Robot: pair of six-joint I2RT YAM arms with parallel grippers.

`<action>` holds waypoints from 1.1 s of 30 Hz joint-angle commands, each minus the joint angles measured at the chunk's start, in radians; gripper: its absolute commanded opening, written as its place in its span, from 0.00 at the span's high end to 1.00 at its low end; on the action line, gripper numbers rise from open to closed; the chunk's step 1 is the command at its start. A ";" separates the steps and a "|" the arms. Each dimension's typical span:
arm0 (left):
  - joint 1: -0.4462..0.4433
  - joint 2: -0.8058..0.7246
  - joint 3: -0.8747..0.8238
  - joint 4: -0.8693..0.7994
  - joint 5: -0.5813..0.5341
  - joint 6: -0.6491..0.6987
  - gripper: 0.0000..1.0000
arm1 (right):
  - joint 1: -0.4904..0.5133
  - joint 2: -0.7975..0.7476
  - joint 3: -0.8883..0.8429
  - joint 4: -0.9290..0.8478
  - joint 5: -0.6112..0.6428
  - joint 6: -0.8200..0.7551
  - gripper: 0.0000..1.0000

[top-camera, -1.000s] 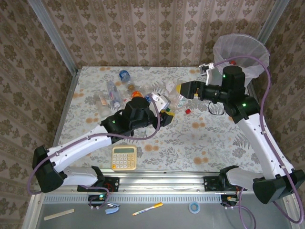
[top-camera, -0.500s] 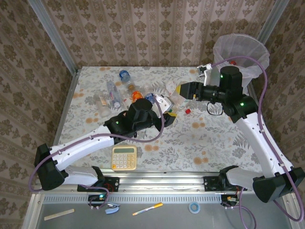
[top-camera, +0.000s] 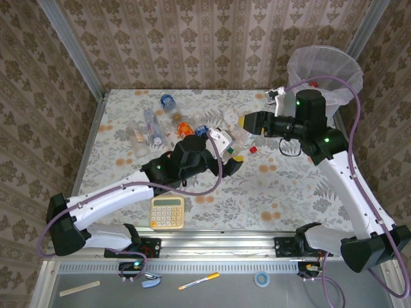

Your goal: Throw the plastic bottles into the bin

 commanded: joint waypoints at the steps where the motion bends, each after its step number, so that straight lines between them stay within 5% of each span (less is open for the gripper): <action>1: 0.002 -0.062 -0.039 0.062 -0.050 0.007 0.00 | 0.002 -0.009 0.061 -0.076 0.089 -0.037 0.55; 13: 0.071 -0.269 -0.161 0.060 -0.026 -0.061 0.00 | -0.002 -0.152 0.066 -0.061 0.539 -0.252 0.59; 19: 0.093 -0.372 -0.220 0.039 -0.081 -0.077 0.00 | -0.002 -0.301 -0.035 0.182 0.728 -0.418 0.59; 24: 0.117 -0.429 -0.253 0.029 -0.101 -0.092 0.00 | -0.002 -0.424 -0.175 0.494 0.798 -0.581 0.62; 33: 0.131 -0.446 -0.271 0.026 -0.136 -0.104 0.00 | -0.002 -0.425 -0.132 0.641 0.863 -0.803 0.68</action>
